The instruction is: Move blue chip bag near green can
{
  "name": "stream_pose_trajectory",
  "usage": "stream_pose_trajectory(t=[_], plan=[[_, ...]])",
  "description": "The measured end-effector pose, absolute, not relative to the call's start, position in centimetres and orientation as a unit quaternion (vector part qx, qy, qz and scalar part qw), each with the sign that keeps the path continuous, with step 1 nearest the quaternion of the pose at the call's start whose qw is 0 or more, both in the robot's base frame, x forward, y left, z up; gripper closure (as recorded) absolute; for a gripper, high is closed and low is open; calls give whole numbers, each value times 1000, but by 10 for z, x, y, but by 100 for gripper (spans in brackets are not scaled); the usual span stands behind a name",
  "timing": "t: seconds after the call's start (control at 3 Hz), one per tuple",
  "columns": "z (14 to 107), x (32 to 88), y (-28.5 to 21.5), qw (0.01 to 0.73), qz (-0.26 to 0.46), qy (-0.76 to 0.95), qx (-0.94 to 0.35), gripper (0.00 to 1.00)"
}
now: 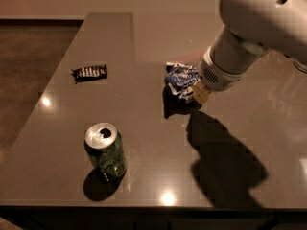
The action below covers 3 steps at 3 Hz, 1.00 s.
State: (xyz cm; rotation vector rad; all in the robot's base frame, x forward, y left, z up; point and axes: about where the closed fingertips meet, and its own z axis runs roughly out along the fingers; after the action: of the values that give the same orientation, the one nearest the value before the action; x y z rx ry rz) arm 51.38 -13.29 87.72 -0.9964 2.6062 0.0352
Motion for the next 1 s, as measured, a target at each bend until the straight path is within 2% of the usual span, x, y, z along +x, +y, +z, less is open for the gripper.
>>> stream_pose_trajectory(t=[0.33,1.0], plan=[[891,484,-135,158,29,899,-408,100],[888,417,-121,125,87,832,-533,100]])
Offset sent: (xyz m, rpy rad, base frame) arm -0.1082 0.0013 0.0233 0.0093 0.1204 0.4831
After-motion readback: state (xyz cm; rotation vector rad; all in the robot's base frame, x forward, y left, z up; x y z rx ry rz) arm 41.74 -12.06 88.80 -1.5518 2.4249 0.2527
